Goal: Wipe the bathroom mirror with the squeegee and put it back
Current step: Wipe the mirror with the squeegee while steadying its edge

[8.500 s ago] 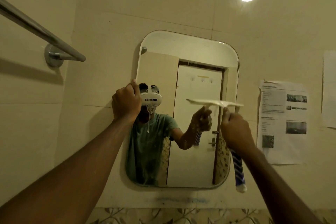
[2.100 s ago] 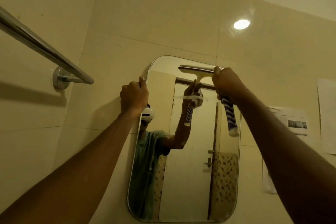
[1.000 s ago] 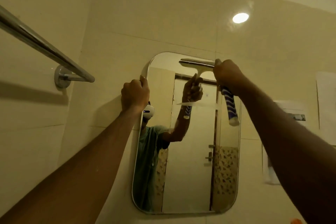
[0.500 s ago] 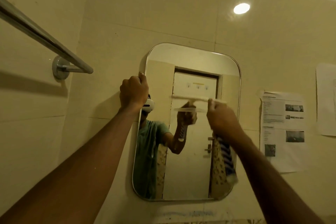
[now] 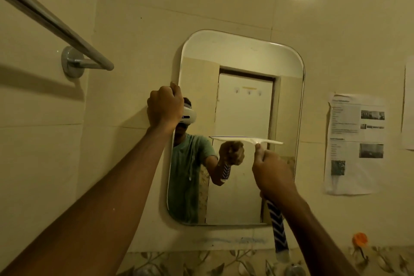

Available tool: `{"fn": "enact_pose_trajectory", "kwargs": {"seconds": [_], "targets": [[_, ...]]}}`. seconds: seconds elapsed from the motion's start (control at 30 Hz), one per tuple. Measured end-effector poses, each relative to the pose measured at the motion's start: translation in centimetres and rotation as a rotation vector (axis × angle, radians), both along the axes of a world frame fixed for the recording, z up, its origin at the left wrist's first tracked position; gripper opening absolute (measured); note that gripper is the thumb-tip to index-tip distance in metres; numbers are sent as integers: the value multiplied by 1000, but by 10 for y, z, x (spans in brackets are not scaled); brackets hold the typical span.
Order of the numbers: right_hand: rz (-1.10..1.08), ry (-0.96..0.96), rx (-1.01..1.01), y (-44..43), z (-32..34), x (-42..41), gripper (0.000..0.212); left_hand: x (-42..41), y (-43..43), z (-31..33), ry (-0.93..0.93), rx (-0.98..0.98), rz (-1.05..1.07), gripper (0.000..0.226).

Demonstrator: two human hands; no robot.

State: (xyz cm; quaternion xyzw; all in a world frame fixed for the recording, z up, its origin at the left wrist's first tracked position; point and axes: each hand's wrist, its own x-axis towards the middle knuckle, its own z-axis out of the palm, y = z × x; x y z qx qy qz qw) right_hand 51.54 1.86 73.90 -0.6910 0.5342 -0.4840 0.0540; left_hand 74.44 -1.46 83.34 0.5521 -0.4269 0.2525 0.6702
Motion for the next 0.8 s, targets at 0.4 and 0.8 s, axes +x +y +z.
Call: {"fn": "enact_pose_trajectory", "kwargs": {"seconds": [0.4, 0.8], "targets": [[92, -83, -98, -12, 29, 6, 48, 5, -2, -44, -60, 45, 32, 53], [111, -99, -38, -1, 24, 0, 49, -2, 18, -65, 107, 132, -87, 53]]}}
